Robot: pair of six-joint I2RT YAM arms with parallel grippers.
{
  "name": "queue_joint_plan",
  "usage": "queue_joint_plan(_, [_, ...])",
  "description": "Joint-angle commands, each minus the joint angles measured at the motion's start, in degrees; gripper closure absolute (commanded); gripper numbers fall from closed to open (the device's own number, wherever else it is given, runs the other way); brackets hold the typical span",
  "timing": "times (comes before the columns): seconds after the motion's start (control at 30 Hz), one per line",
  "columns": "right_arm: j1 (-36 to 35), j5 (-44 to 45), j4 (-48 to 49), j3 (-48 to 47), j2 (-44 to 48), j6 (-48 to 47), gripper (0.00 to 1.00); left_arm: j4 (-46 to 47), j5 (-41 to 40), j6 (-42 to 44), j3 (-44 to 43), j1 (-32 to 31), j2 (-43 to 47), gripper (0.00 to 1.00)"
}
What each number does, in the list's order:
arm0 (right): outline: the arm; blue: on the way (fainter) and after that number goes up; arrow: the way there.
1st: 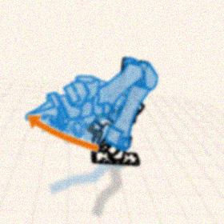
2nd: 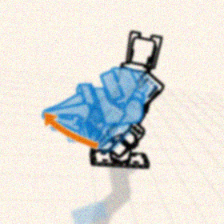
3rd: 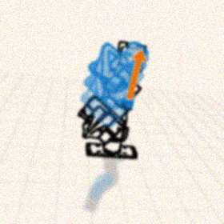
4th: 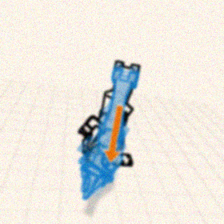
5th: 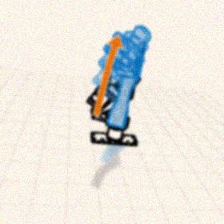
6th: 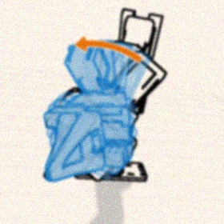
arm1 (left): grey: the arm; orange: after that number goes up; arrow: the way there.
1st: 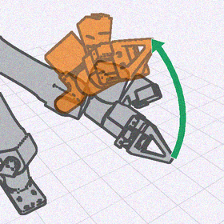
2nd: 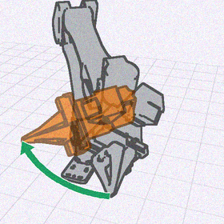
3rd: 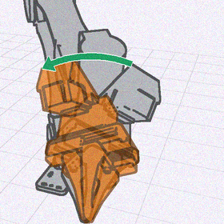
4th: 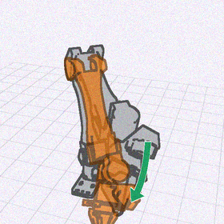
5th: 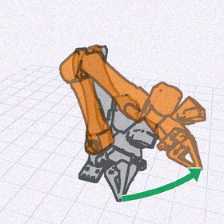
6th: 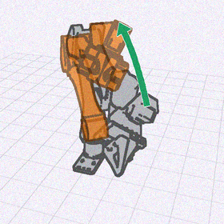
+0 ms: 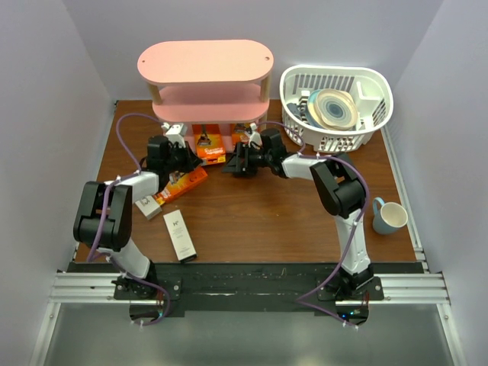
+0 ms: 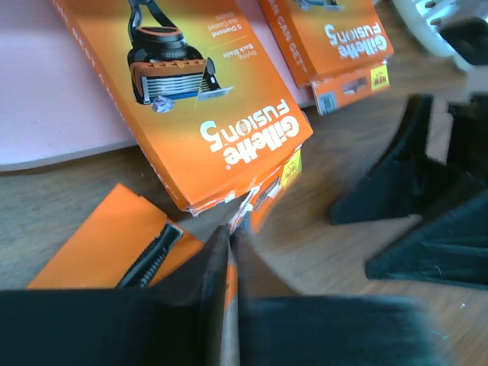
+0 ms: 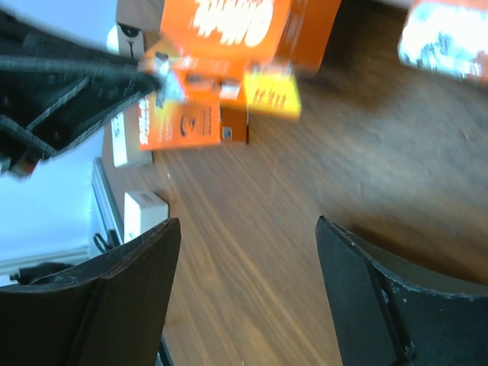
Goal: Place and organize the shaving razors onto the shelf
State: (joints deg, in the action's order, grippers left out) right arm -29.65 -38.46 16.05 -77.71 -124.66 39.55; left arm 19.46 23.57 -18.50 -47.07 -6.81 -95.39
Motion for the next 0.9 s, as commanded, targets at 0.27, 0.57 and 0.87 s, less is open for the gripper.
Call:
queue_joint_plan(0.27, [2.5, -2.2, -8.7, 3.6, 13.1, -13.9, 0.22, -2.1, -4.0, -0.5, 1.4, 0.7, 8.2, 0.60])
queue_joint_plan(0.57, [4.7, 19.7, -10.3, 1.3, 17.2, -28.4, 0.25, 11.1, -23.4, -13.3, 7.8, 2.8, 9.3, 0.66])
queue_joint_plan(0.87, [6.8, 26.8, -8.5, -2.4, 12.3, -22.9, 0.52, 18.4, -23.4, -16.6, 0.9, 2.9, -2.2, 1.00])
